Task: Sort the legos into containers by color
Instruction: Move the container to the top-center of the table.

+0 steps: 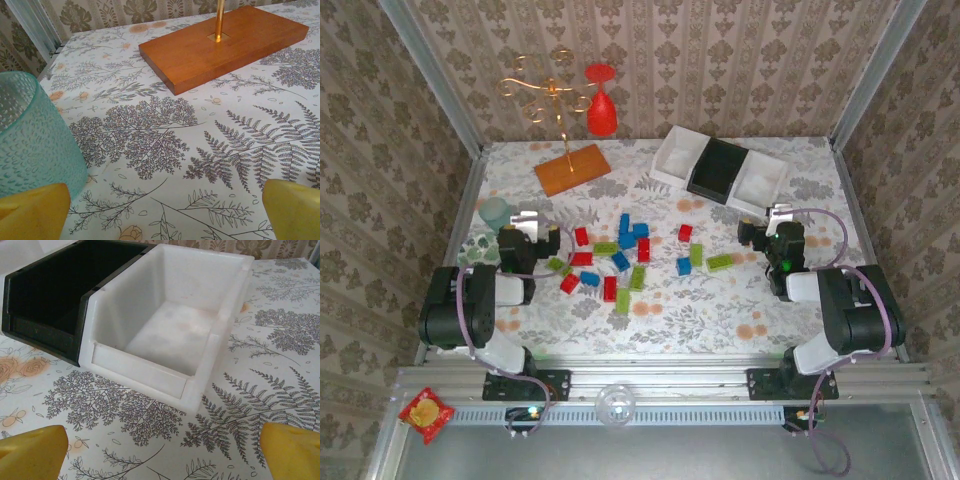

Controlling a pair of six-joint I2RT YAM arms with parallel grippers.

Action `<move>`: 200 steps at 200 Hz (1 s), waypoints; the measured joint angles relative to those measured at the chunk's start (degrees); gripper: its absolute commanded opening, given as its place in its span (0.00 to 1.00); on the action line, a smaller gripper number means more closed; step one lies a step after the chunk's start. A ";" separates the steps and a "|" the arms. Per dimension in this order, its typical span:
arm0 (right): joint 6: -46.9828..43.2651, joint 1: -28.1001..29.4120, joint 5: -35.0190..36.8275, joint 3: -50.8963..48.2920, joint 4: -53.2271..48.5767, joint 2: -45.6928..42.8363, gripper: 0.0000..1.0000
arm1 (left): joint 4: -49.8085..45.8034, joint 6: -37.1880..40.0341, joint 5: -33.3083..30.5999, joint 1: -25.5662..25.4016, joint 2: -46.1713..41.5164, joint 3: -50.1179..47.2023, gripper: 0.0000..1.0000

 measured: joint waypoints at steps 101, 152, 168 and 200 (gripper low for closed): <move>0.00 0.00 0.00 0.00 0.00 0.00 1.00 | -0.17 0.00 -0.09 0.02 0.00 0.07 1.00; 0.00 0.00 0.00 0.00 0.00 0.00 1.00 | -1.05 -0.02 -0.31 0.39 0.00 0.17 1.00; 0.00 0.00 0.00 0.00 0.00 0.00 1.00 | -1.07 -0.02 -0.28 0.42 0.00 0.20 1.00; 0.00 0.00 0.00 0.00 0.00 0.00 1.00 | -1.07 -0.02 -0.28 0.42 0.00 0.20 1.00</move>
